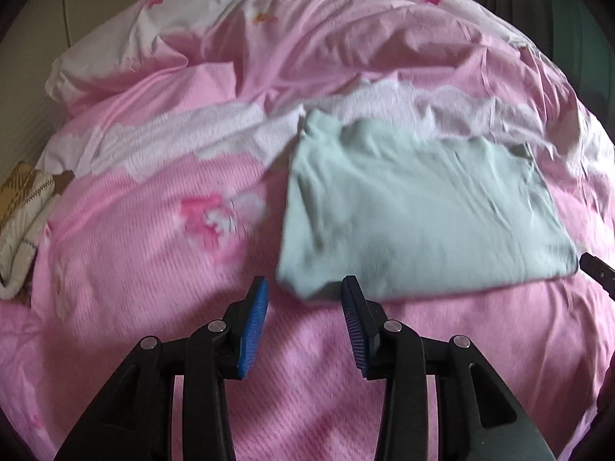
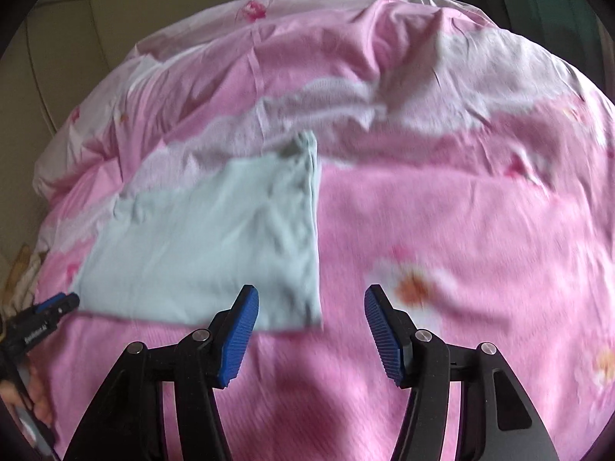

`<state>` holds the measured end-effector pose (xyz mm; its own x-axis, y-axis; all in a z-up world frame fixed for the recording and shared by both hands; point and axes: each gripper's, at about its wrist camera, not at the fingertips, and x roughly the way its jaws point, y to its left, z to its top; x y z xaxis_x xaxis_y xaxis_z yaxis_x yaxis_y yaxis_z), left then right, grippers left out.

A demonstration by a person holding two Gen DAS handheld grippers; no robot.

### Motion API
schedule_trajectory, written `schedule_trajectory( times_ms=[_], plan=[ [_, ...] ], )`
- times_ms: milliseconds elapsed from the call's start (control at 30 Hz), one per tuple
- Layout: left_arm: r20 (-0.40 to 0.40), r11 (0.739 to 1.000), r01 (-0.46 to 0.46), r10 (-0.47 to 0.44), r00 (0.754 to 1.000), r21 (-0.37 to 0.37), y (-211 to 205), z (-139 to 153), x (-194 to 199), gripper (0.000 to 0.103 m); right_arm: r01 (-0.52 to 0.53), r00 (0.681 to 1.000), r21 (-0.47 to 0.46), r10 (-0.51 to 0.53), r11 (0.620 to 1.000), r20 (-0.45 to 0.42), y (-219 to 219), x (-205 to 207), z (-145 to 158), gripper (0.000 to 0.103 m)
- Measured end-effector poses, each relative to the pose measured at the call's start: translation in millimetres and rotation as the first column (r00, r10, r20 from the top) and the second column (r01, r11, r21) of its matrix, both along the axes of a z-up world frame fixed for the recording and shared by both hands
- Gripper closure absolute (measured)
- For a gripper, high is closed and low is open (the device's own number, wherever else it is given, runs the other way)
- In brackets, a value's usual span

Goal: Fold small clothes
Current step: 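Grasp the shirt edge with the right gripper while the left gripper grasps the corner, folding lengthwise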

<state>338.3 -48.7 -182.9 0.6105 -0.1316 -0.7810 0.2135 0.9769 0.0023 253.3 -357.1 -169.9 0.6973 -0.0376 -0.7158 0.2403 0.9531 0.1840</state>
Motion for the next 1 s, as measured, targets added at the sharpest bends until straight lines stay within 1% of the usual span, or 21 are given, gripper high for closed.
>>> schedule_trajectory(
  times_ms=[67, 133, 200, 300, 367, 433, 467, 500, 533, 600, 800, 933, 1000],
  plan=[
    [-0.011, 1.0, 0.005, -0.005, 1.0, -0.013, -1, -7, -1, 0.064, -0.008, 1.0, -0.008, 0.008, 1.0, -0.007, 2, -4, -4, 0.044],
    [-0.026, 0.999, 0.009, -0.01, 1.0, -0.042, 0, -13, 1, 0.064, -0.017, 1.0, 0.011, 0.017, 1.0, -0.008, -1, -6, -7, 0.044],
    [-0.012, 0.999, 0.013, -0.014, 1.0, -0.05, -1, -14, 1, 0.064, -0.034, 0.999, 0.05, 0.034, 0.998, -0.017, -4, -3, -11, 0.045],
    [-0.014, 0.997, 0.01, -0.011, 1.0, -0.073, 0, -16, 5, 0.064, -0.057, 0.998, 0.047, 0.059, 0.997, -0.026, -2, 3, -15, 0.046],
    [-0.023, 0.996, 0.006, -0.008, 1.0, -0.093, 2, -17, 9, 0.064, -0.073, 0.997, 0.061, 0.075, 0.995, -0.032, -1, 9, -21, 0.047],
    [-0.026, 0.995, 0.005, -0.007, 1.0, -0.103, 2, -19, 12, 0.066, -0.069, 0.997, 0.083, 0.072, 0.994, -0.038, -3, 13, -25, 0.058],
    [-0.025, 0.993, 0.016, -0.019, 0.999, -0.113, 1, -19, 13, 0.077, -0.076, 0.996, 0.104, 0.081, 0.992, -0.039, -4, 15, -27, 0.074],
    [-0.029, 0.991, 0.033, -0.037, 0.999, -0.127, 0, -19, 14, 0.086, -0.088, 0.995, 0.125, 0.094, 0.988, -0.04, -5, 17, -29, 0.089],
    [-0.033, 0.991, 0.05, -0.055, 0.998, -0.125, -3, -19, 14, 0.089, -0.099, 0.993, 0.143, 0.106, 0.985, -0.045, -5, 19, -32, 0.09],
    [-0.017, 0.994, 0.056, -0.058, 0.998, -0.095, -7, -17, 11, 0.089, -0.098, 0.994, 0.155, 0.105, 0.983, -0.04, -7, 19, -34, 0.091],
    [-0.021, 0.997, 0.019, -0.021, 1.0, -0.075, -1, -17, 7, 0.089, -0.069, 0.997, 0.159, 0.075, 0.985, -0.028, -13, 12, -33, 0.093],
    [-0.015, 0.997, 0.013, -0.014, 1.0, -0.073, 3, -10, 2, 0.09, -0.066, 0.998, 0.16, 0.068, 0.985, -0.008, -17, 6, -24, 0.093],
    [-0.01, 0.997, 0.027, -0.028, 1.0, -0.075, 3, -3, -1, 0.09, -0.07, 0.998, 0.172, 0.07, 0.983, 0.007, -20, 2, -17, 0.094]
  ],
)
